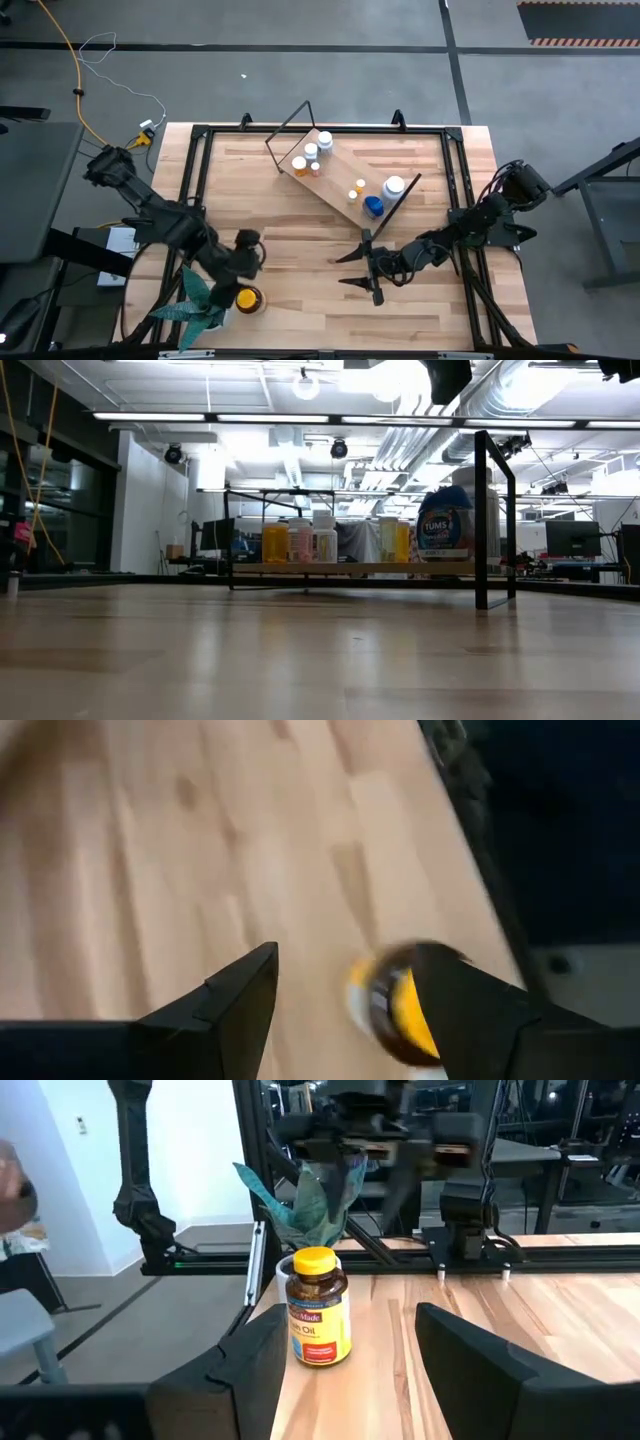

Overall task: Pick and place medicine bottles onto shelf by color
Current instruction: Put the yellow pill bottle on the shelf

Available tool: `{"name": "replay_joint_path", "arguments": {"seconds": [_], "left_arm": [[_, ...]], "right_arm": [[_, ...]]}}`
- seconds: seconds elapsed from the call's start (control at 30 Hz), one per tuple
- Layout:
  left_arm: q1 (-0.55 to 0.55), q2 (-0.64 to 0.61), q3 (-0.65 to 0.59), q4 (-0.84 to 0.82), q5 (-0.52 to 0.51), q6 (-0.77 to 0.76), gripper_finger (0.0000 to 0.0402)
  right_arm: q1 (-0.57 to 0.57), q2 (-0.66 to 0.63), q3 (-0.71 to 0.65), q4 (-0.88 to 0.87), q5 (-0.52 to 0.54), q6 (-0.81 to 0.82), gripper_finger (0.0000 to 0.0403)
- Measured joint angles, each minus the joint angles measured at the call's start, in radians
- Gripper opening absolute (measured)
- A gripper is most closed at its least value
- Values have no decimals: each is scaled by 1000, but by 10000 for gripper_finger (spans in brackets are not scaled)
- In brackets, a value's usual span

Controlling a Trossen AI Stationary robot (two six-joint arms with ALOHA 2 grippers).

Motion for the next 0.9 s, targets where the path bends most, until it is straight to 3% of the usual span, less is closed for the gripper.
{"name": "replay_joint_path", "arguments": {"seconds": [0.2,0.43,0.77,0.9], "left_arm": [[-65,45,102,-12,90,-121,221],[-90,46,109,-38,87,-189,221],[-75,46,109,10,82,-15,221],[-68,46,109,63,80,-35,221]], "right_arm": [[0,0,0,-9,1,5,213],[0,0,0,-26,2,18,213],[0,0,0,-27,3,18,213],[0,0,0,-27,3,18,213]]}}
